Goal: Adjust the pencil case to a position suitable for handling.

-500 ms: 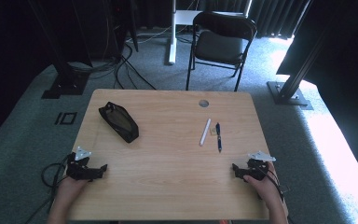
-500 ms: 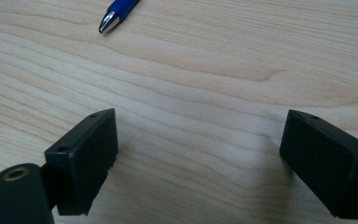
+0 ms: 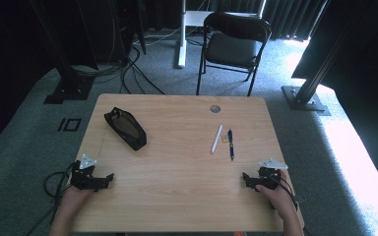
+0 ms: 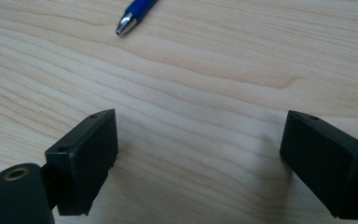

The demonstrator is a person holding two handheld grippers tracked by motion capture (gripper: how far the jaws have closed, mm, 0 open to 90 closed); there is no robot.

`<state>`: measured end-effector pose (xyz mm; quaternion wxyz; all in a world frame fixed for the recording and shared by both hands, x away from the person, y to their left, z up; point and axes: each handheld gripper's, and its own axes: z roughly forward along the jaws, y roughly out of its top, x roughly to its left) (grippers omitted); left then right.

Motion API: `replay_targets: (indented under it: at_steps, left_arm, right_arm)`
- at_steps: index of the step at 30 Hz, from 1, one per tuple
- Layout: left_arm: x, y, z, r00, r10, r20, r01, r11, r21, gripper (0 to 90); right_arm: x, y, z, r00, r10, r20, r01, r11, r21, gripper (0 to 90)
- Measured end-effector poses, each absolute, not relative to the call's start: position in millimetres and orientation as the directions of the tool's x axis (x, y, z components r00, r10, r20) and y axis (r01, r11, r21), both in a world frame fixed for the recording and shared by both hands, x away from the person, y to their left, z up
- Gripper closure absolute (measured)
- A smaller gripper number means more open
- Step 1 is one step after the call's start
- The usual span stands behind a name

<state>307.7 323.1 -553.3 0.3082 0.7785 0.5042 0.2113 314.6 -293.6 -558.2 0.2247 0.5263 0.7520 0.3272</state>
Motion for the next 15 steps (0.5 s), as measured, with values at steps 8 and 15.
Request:
replay_targets:
  at_steps: [8, 15]
  left_arm:
    - [308, 323, -553, 0.403, 0.915, 0.018, 0.655, -0.302, 0.692, 2.1]
    - [308, 323, -553, 0.402, 0.915, 0.017, 0.655, -0.301, 0.693, 2.1]
  right_arm:
    - [322, -275, -547, -0.387, 0.922, 0.012, 0.613, 0.248, 0.75, 10.9]
    - [331, -258, -536, -0.423, 0.906, 0.015, 0.59, 0.263, 0.763, 11.0]
